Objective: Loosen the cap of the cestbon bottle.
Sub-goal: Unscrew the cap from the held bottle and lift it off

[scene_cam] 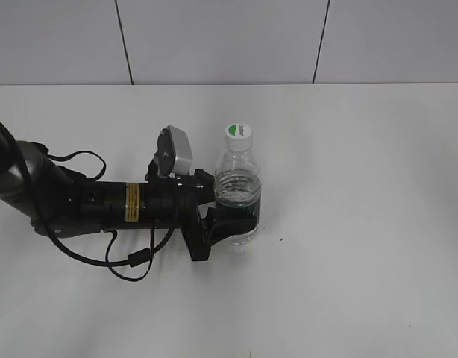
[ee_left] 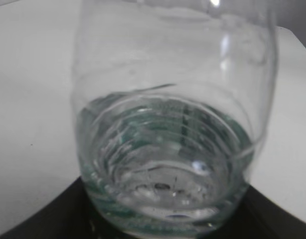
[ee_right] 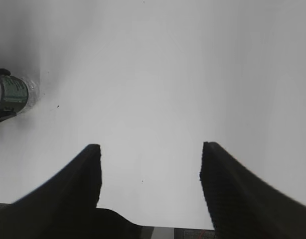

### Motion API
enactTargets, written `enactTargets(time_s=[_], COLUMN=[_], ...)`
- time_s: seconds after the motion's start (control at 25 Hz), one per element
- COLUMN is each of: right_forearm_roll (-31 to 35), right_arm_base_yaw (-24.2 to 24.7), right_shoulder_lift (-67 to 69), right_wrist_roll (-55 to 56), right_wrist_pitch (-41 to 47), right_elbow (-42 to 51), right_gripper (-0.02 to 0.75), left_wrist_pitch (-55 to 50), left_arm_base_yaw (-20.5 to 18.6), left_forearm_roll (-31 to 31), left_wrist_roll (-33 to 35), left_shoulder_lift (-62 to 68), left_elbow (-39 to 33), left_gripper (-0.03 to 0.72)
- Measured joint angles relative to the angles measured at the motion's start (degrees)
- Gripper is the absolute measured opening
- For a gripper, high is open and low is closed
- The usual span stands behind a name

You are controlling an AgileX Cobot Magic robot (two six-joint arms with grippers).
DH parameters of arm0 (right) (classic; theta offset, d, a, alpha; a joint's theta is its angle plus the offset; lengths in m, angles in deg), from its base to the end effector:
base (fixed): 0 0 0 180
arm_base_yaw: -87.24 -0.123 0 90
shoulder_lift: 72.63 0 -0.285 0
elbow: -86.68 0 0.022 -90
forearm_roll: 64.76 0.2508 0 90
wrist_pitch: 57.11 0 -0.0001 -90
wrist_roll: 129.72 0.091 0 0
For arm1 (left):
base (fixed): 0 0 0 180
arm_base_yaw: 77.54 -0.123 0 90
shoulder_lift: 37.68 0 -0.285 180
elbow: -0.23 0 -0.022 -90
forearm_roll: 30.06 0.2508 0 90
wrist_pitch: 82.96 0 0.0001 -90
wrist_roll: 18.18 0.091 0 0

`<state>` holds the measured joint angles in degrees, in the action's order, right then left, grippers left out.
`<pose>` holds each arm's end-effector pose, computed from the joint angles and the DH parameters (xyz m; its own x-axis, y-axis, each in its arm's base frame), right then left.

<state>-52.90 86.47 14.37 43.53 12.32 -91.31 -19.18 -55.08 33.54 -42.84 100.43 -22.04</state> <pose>0.2685 0.0211 0.3511 -0.9226 -0.0557 -0.3816 -0.1260 0.9788 0.1618 0.3092 -0.2069 0.0587 -0.1612 0.2551 -0.9534 0.9709 0.2146 -0.1068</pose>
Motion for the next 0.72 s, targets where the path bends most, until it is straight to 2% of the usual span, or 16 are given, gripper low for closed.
enactTargets(time_s=[0.4,0.72], right_forearm_roll=[0.07,0.55], right_arm_base_yaw=[-1.54,-8.83], right_shoulder_lift=[8.43,12.09], right_wrist_roll=[0.23,4.43], right_wrist_pitch=[0.26,0.08], right_elbow=[-7.79,-11.50], right_gripper=[0.479,0.479], left_wrist_pitch=[0.00,0.04], left_arm_base_yaw=[0.00,0.00], left_forearm_roll=[0.06,0.34], left_wrist_roll=[0.23,0.99], left_shoulder_lift=[0.00,0.00], left_elbow=[0.04,0.04], left_gripper=[0.415,0.415])
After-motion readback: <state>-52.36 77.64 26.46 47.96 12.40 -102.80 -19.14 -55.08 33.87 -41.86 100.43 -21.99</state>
